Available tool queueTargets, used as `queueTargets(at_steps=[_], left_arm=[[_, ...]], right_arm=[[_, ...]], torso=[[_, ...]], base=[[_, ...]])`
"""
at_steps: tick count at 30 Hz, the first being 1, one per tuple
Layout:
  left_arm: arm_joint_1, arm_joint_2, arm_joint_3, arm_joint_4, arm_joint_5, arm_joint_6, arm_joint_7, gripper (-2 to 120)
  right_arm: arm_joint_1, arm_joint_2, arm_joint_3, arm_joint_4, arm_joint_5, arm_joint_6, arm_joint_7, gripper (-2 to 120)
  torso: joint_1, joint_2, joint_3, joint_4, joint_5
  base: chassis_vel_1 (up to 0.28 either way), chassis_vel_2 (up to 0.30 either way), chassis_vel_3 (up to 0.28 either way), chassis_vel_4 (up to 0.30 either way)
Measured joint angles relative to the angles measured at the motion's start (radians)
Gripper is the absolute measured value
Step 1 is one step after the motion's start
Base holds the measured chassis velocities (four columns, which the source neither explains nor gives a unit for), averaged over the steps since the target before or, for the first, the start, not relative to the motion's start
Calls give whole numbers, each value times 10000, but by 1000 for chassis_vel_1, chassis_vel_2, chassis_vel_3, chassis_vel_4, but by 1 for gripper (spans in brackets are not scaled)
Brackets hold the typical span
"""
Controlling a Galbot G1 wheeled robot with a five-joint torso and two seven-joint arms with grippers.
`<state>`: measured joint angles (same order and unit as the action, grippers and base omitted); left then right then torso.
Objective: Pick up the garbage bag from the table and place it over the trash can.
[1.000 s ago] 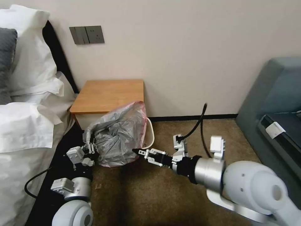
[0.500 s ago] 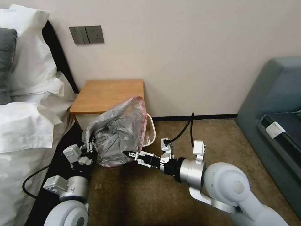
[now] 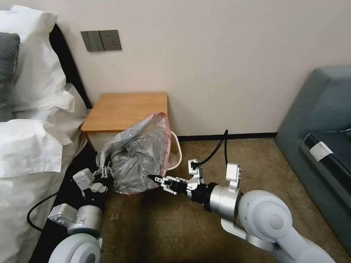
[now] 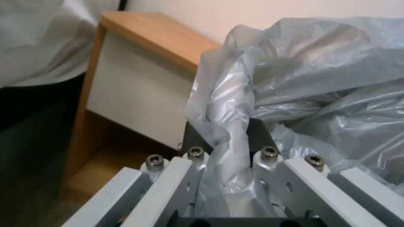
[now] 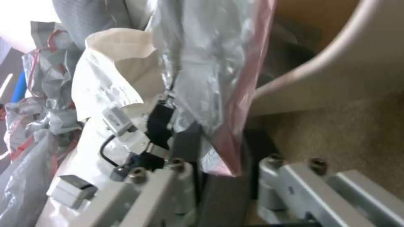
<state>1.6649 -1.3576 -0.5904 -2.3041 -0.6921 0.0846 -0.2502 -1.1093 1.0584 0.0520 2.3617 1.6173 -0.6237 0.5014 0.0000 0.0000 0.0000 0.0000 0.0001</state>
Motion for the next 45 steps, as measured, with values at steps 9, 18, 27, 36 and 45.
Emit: queueTargets(at_steps=[9, 18, 27, 36, 45], left_arm=[[-143, -39, 3, 94, -151, 51, -344, 8], [-223, -48, -31, 200, -265, 51, -431, 8], [-141, -36, -85, 77, -357, 51, -407, 8], [-76, -45, -104, 1, -398, 48, -312, 8], [-122, -4, -177, 72, -360, 49, -18, 8]], right_arm=[[-343, -40, 13, 455, -29, 67, -28, 0], [-1574, -34, -96, 919, -578, -43, -116, 0], [-1946, 113, -240, 408, -1774, -140, -482, 0], [-1860, 38, 510, -10, -2435, -385, -980, 12], [-2857, -561, 2134, 84, -4633, -491, -3731, 45]], torso=[[0, 0, 0, 0, 0], [0, 0, -1, -1, -1], [0, 0, 0, 1, 0], [1, 0, 0, 2, 0], [0, 0, 0, -2, 0]], base=[[0, 0, 0, 0], [0, 0, 0, 0], [0, 0, 0, 0], [0, 0, 0, 0], [0, 0, 0, 0]])
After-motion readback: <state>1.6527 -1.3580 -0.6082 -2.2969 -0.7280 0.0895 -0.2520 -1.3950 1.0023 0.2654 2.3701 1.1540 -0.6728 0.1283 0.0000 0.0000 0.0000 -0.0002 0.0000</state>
